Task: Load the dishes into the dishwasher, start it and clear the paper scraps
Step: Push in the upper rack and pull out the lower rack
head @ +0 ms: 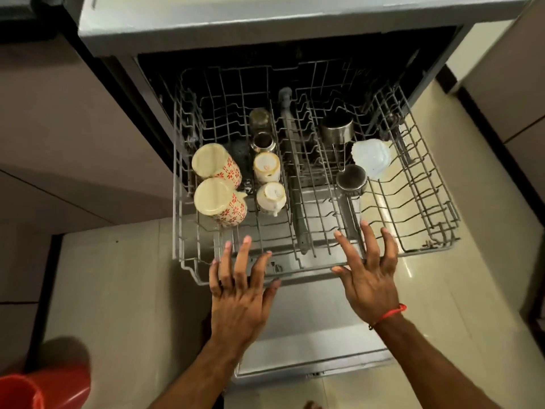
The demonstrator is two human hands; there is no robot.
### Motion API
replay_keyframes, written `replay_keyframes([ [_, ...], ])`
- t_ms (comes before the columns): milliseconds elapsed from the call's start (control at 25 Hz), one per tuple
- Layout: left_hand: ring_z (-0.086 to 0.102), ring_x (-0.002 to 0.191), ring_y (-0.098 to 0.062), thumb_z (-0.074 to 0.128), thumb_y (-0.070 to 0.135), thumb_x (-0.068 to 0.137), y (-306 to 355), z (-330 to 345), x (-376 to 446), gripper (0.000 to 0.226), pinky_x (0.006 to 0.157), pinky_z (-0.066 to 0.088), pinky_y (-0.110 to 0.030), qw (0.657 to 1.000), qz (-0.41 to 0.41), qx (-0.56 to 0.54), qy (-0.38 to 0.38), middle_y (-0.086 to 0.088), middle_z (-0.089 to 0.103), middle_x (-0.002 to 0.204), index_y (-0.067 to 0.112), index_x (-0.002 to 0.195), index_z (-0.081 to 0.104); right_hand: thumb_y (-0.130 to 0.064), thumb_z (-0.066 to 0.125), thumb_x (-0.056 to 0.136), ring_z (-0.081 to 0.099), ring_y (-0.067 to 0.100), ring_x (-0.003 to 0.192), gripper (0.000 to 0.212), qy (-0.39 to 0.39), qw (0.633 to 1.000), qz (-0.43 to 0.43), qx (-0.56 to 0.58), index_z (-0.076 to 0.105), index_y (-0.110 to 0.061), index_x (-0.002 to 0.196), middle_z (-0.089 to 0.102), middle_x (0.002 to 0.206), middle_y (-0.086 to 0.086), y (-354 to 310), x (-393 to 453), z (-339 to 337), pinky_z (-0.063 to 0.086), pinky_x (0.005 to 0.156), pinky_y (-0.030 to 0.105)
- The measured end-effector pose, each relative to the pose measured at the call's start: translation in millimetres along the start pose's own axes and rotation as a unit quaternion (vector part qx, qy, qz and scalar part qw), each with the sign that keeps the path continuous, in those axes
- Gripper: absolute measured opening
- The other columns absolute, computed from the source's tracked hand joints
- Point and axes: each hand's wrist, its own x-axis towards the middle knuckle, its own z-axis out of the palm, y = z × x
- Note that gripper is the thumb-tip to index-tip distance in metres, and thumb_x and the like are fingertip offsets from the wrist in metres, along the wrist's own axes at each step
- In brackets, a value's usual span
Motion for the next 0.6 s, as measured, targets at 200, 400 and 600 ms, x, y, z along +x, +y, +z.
replay_keyframes([
  [200,0.021,0.150,-0.040,0.056,0.056,0.095,-29,14,84,0.056,0.118,0.017,-0.061,1.000,-0.005,0.005,-0.008,-0.011,0.020,0.163,0.024,0.140,0.052,-0.065,0.016,0.097,-0.006,0.040,0.150,0.063,-0.065,0.995,0.054,-0.044,0.021,-0.039,0.155,0.000,0.166,0.005,-7,84,8,-0.001,0.117,0.065],
  [400,0.010,0.153,-0.039,0.056,0.055,0.094,-52,27,149,0.066,0.117,0.017,-0.065,0.999,0.008,0.002,-0.038,-0.009,0.007,0.167,0.023,0.150,0.040,-0.065,0.013,0.097,-0.025,0.035,0.148,0.063,-0.105,0.990,0.091,-0.034,0.004,-0.044,0.155,-0.021,0.163,-0.005,-10,151,18,-0.001,0.110,0.075],
  [600,0.000,0.153,-0.040,0.051,0.061,0.094,-67,36,216,0.076,0.116,0.003,-0.062,0.999,-0.006,-0.016,-0.048,-0.009,-0.001,0.168,0.023,0.156,0.027,-0.064,0.016,0.099,-0.030,0.037,0.145,0.060,-0.122,0.983,0.123,-0.054,-0.004,-0.047,0.153,-0.026,0.162,-0.007,-15,217,27,-0.001,0.104,0.082],
])
